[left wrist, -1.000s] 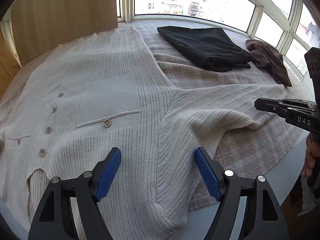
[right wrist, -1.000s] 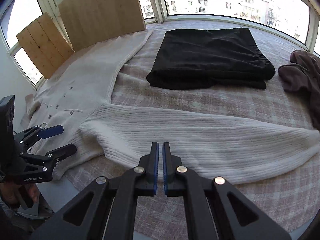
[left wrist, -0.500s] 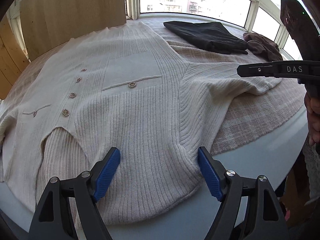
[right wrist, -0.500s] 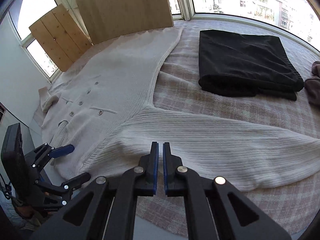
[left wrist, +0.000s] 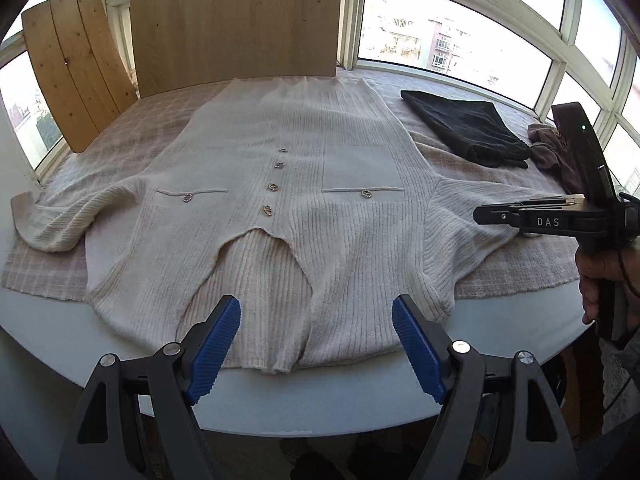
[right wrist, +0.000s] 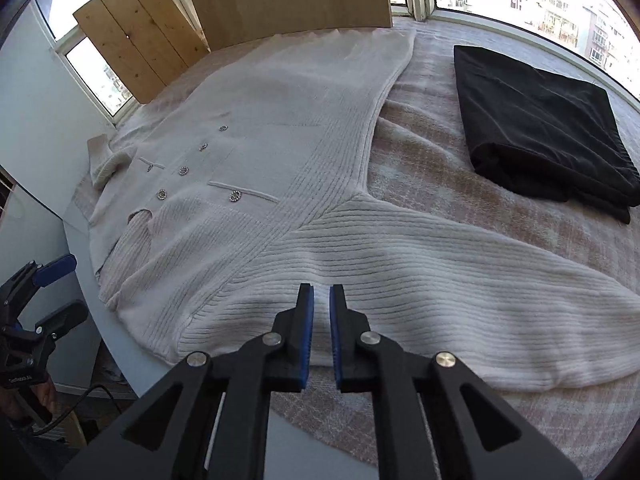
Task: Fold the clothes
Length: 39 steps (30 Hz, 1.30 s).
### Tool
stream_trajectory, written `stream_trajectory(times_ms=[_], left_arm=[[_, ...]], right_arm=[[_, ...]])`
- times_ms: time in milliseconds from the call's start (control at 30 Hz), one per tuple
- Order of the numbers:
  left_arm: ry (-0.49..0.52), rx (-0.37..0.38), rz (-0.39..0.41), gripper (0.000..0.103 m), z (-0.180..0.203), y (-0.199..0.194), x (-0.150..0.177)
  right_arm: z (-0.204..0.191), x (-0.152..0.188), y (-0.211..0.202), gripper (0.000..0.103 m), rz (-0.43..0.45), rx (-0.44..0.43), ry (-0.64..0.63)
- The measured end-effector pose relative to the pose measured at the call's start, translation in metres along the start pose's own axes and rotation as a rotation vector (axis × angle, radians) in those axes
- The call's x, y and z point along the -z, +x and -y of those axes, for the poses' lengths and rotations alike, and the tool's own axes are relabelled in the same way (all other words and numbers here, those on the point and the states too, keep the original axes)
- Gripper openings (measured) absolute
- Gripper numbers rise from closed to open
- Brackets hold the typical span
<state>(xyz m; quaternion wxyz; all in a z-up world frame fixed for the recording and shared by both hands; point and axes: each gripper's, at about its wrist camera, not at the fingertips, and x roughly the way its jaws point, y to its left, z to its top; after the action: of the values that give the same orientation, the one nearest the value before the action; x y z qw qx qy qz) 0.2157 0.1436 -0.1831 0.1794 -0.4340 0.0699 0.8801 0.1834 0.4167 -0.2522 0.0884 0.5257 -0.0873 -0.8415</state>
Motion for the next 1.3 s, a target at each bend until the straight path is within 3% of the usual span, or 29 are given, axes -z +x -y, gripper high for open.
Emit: stream_trajectory(times_ms=[167, 267, 400, 567, 700, 867, 1033, 1100, 1167, 1300], left_arm=[[-0.132, -0.153, 0.041, 0.077, -0.092, -0.018, -0.006], [-0.208, -0.199, 0.052, 0.077, -0.155, -0.014, -0.007], [-0.24, -0.176, 0.058, 0.077, -0.227, 0.002, -0.01], [-0.166, -0.19, 0.108, 0.077, -0.288, 0.011, -0.024], [-0.147, -0.156, 0.132, 0.077, -0.318, 0.012, -0.031], [-0.155, -0.088, 0.148, 0.077, -0.343, 0.012, -0.036], [-0.164, -0.044, 0.154, 0.077, -0.355, 0.012, -0.036], [-0.169, -0.036, 0.155, 0.077, -0.357, 0.012, -0.033], [-0.179, -0.034, 0.158, 0.077, -0.359, 0.01, -0.03], [-0.206, -0.046, 0.158, 0.077, -0.361, 0.005, -0.023]], right_arm=[[-0.043, -0.018, -0.002, 0.009, 0.028, -0.058, -0.028], [-0.092, -0.032, 0.016, 0.016, 0.026, -0.129, -0.093], [-0.182, -0.043, 0.052, 0.019, 0.004, -0.148, -0.238], [-0.285, -0.046, 0.091, 0.02, -0.049, -0.199, -0.311], [-0.357, -0.038, 0.116, 0.02, -0.058, -0.091, -0.481], [-0.391, -0.028, 0.138, 0.039, -0.103, 0.017, -0.551], [-0.389, -0.027, 0.145, 0.04, -0.082, 0.15, -0.551], [-0.383, -0.03, 0.145, 0.016, -0.075, 0.132, -0.526], [-0.375, -0.034, 0.143, 0.009, -0.066, 0.089, -0.485], [-0.375, -0.039, 0.133, 0.007, -0.028, 0.005, -0.473]])
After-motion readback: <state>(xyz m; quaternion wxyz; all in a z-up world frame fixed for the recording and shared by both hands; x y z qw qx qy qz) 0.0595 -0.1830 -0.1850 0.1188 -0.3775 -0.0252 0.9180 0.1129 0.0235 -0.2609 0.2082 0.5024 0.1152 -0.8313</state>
